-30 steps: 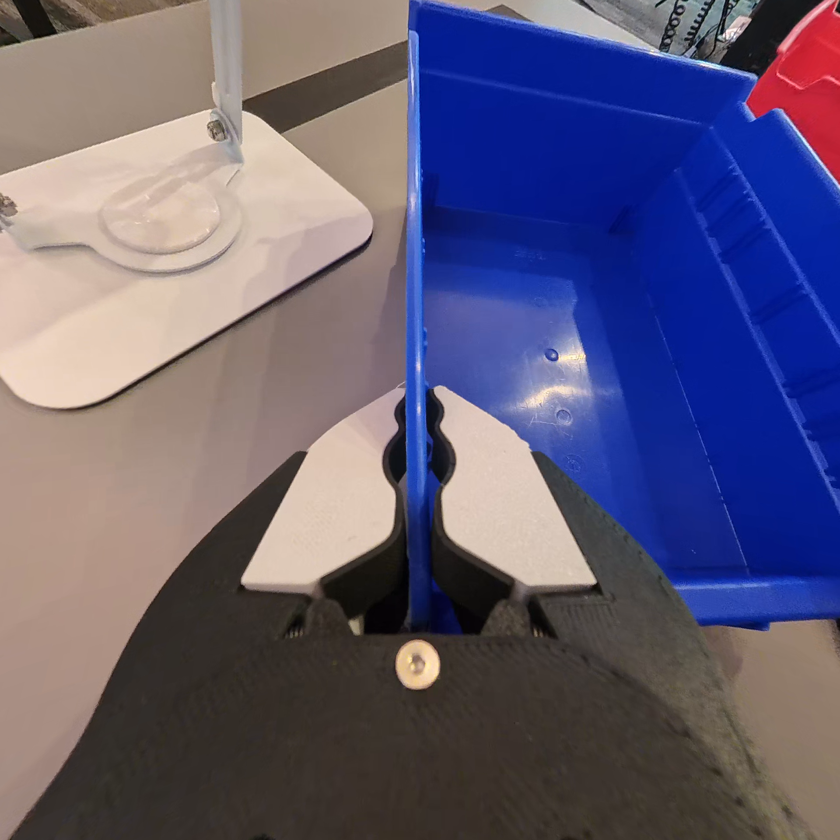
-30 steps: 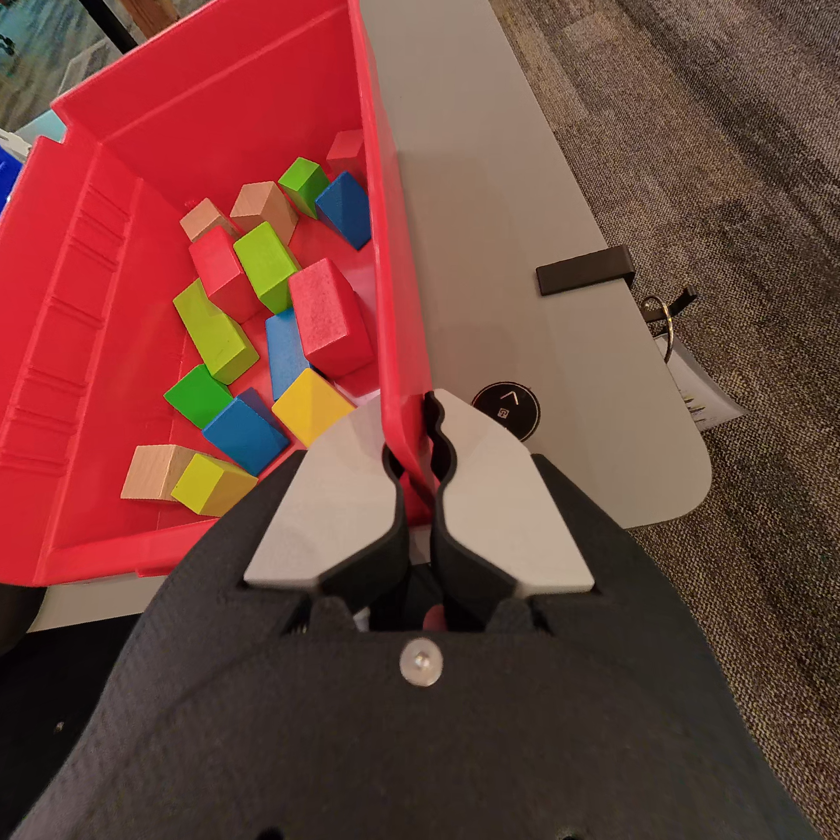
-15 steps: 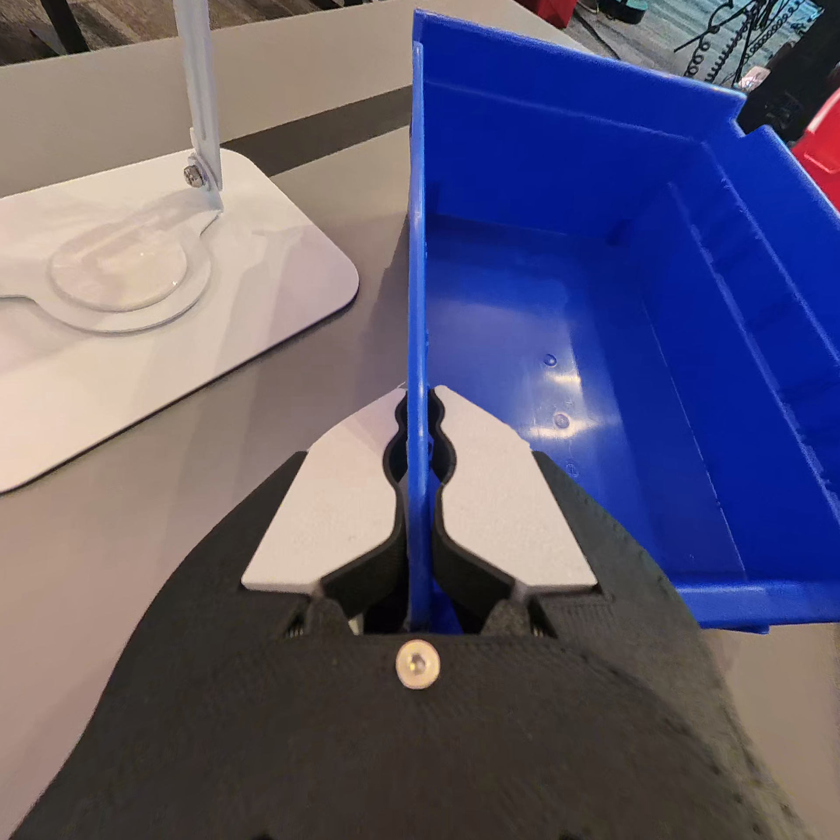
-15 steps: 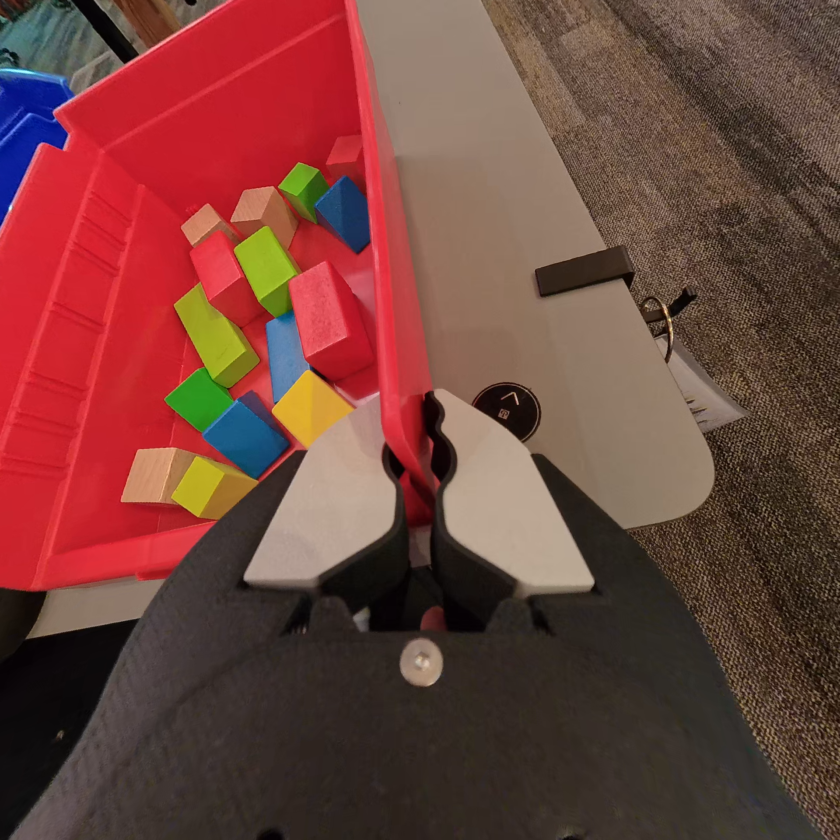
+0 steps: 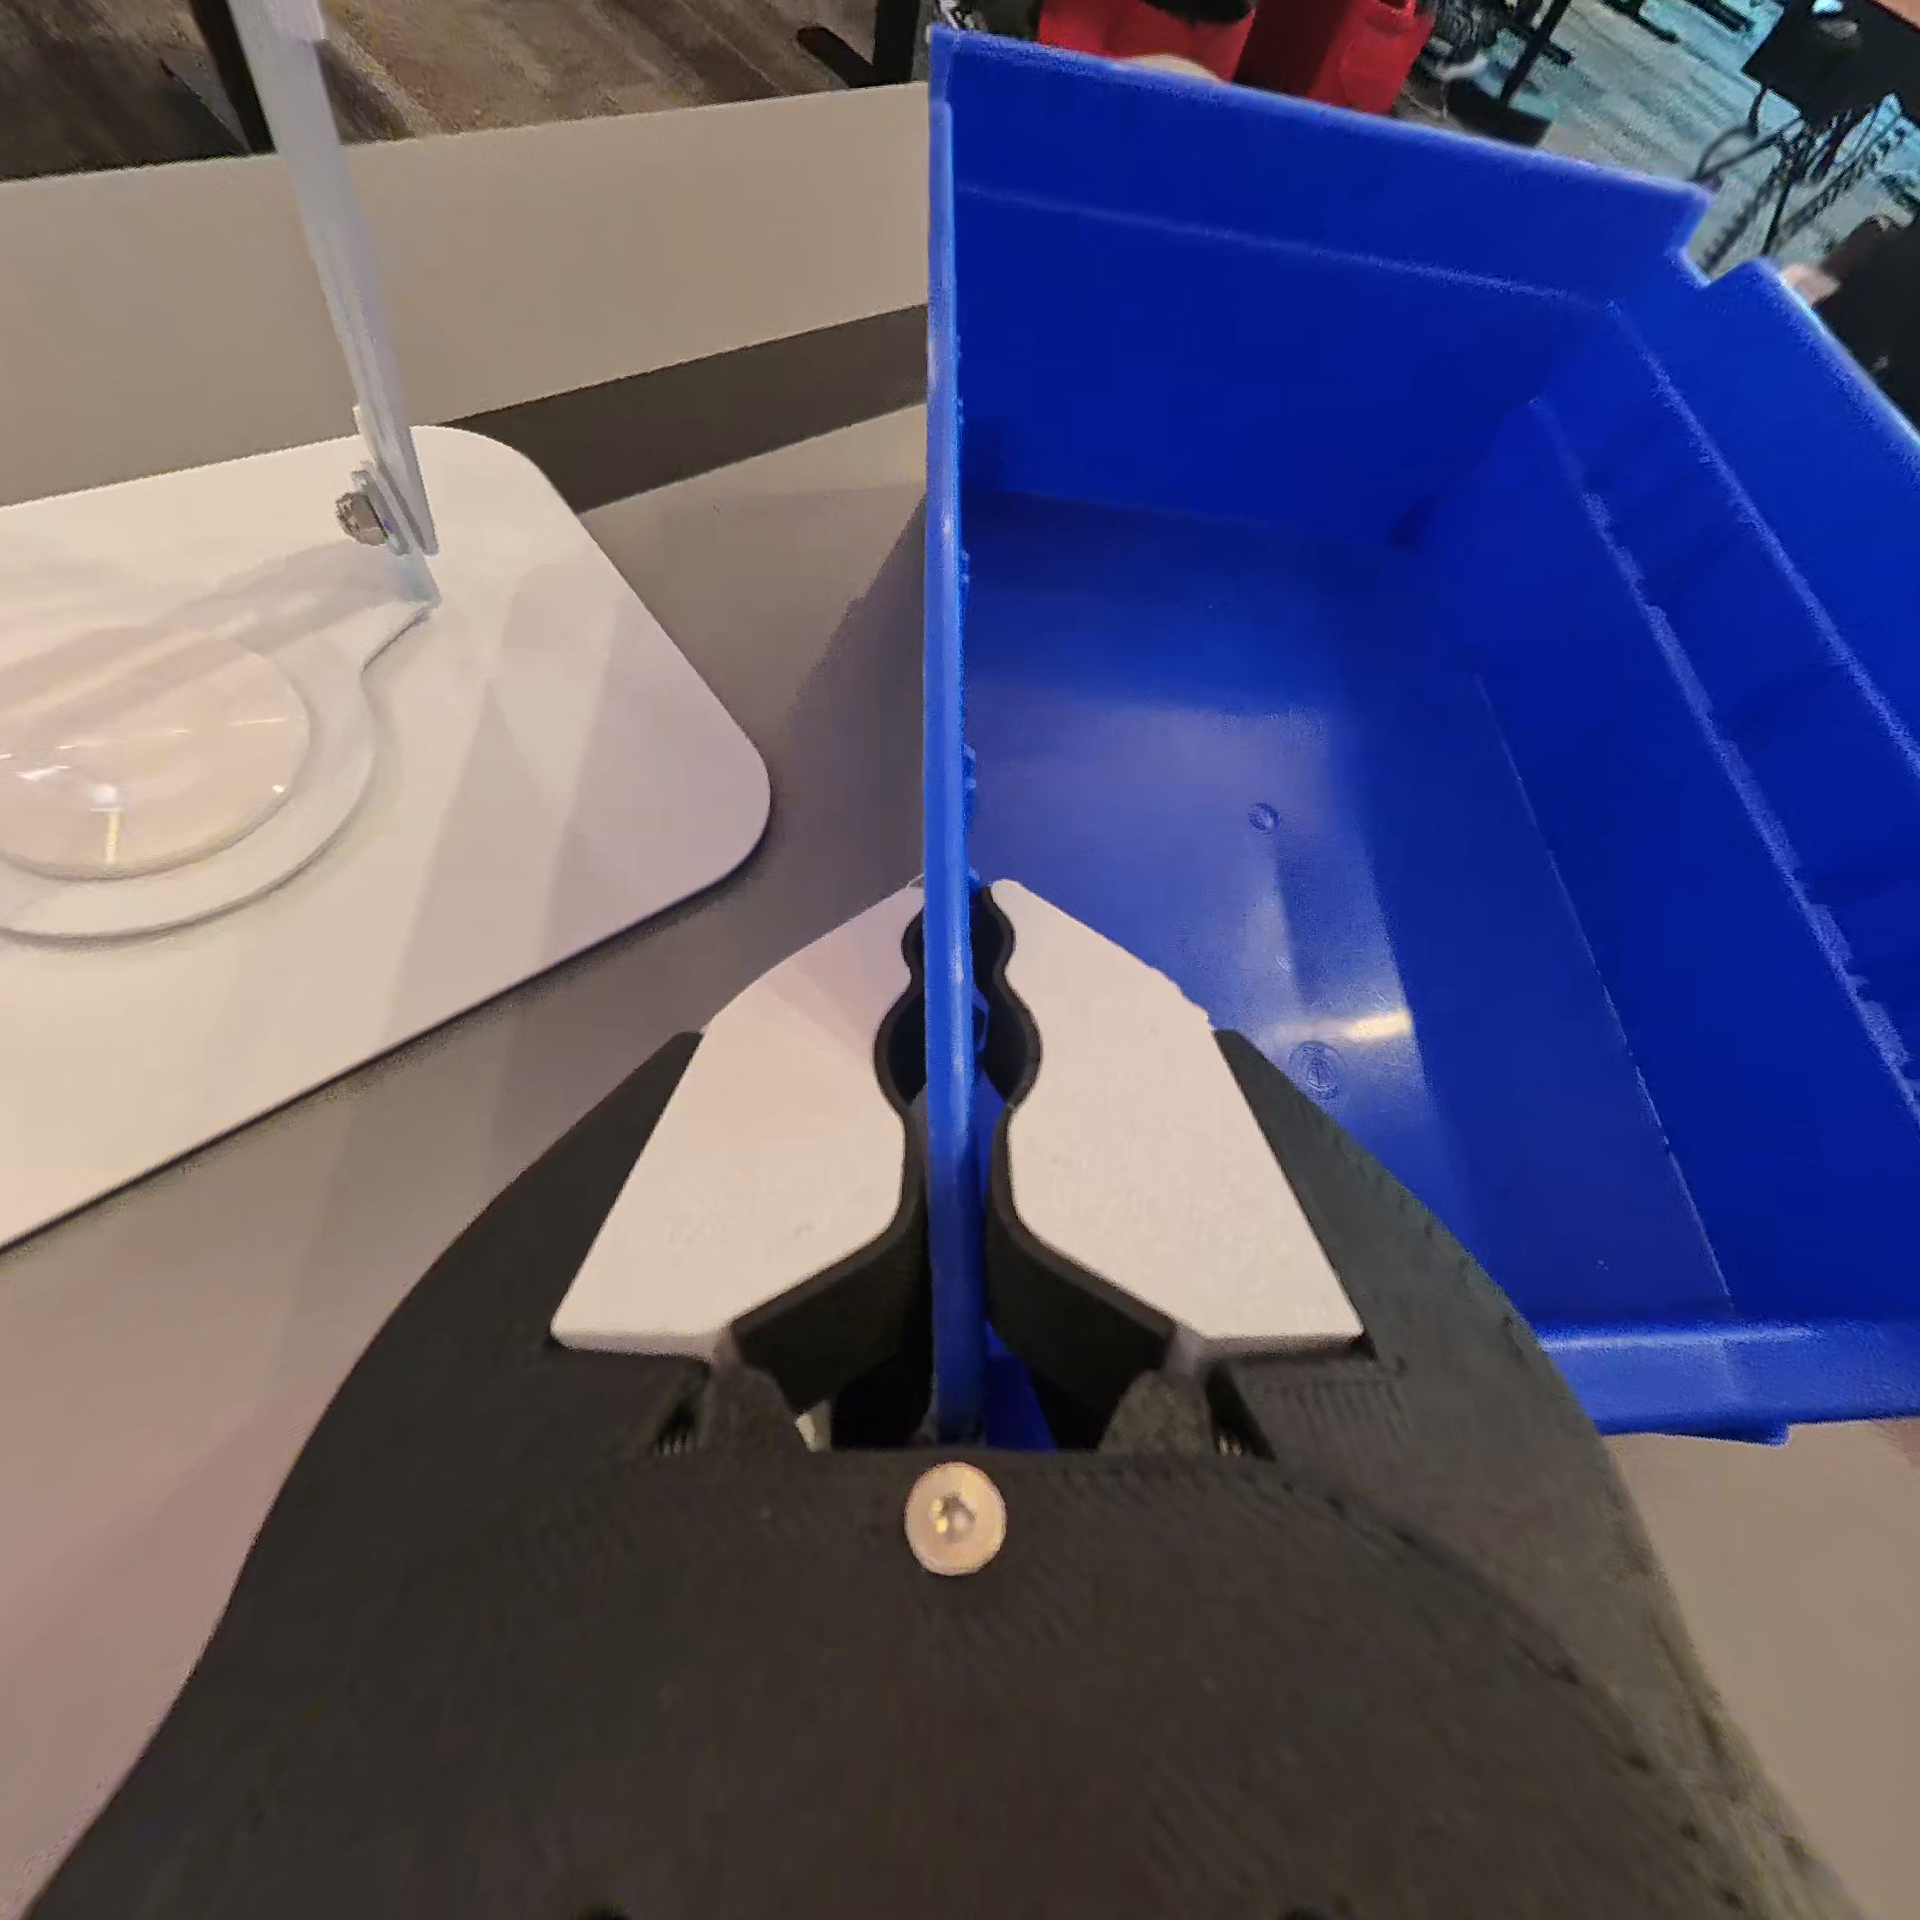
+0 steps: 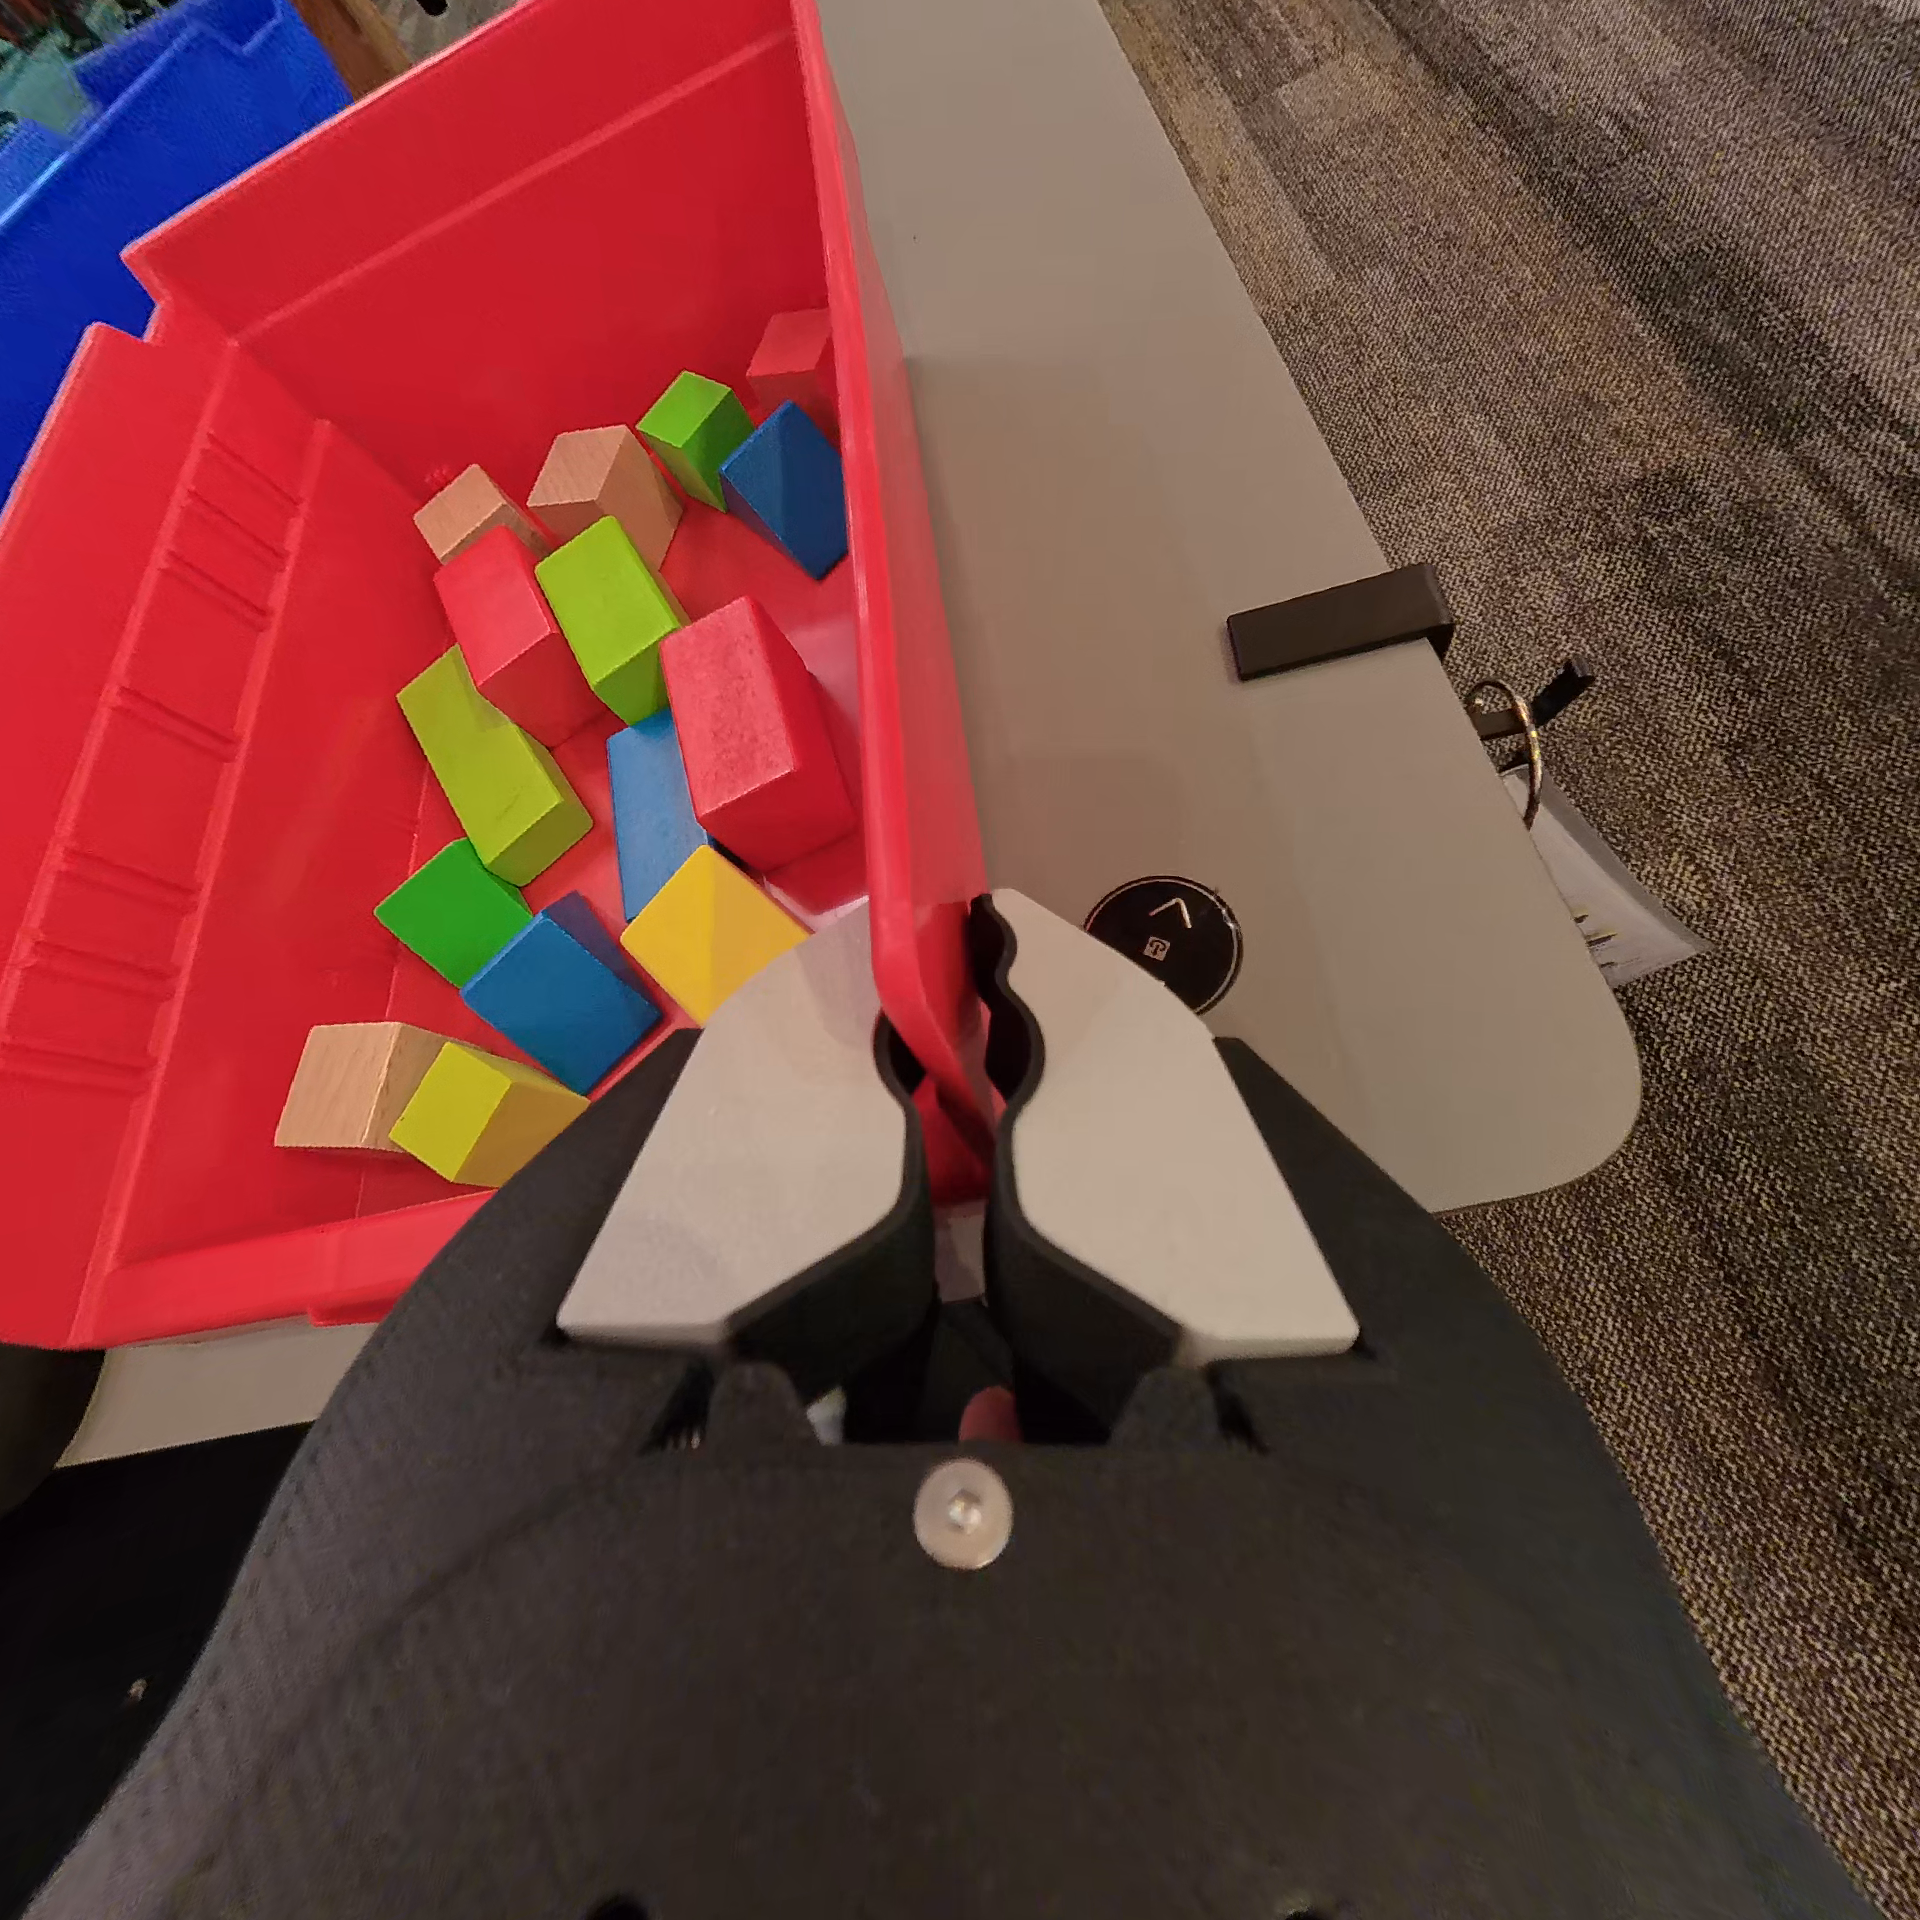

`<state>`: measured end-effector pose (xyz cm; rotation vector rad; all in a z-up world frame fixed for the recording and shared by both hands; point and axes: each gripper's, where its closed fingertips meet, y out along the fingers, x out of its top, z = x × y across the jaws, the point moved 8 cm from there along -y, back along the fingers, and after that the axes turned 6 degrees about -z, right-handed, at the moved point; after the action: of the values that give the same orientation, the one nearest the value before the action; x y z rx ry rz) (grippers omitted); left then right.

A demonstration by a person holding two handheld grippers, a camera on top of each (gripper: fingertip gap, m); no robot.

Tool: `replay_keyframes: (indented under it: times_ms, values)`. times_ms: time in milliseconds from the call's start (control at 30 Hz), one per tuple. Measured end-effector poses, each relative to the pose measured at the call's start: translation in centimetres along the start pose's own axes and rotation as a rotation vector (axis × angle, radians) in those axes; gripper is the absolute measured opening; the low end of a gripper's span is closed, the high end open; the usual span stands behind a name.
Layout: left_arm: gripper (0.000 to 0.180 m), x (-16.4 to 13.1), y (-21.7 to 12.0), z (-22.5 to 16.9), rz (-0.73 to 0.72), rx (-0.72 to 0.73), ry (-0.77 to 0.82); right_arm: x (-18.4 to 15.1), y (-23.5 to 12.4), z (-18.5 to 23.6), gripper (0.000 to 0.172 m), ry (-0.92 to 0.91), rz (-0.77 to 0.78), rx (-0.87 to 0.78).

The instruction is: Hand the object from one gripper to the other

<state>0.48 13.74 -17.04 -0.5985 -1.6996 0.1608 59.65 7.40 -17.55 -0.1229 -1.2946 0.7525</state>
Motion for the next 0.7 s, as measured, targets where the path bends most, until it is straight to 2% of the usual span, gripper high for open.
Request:
replay_keyframes:
  times_ms: [333,533,700]
  values:
    - [0.006,1.9,5.4,-2.0,-0.025,0.036,-0.112,0.0,0.2,0.3,0.004,-0.002,-0.003,-0.004]
    - [0.005,2.8,8.4,-2.0,-0.06,0.049,-0.252,-0.1,0.2,0.5,0.004,-0.001,-0.007,-0.007]
    - [0.006,3.8,10.3,-3.3,-0.063,0.117,-0.19,0.0,0.3,0.6,0.004,-0.006,-0.004,-0.008]
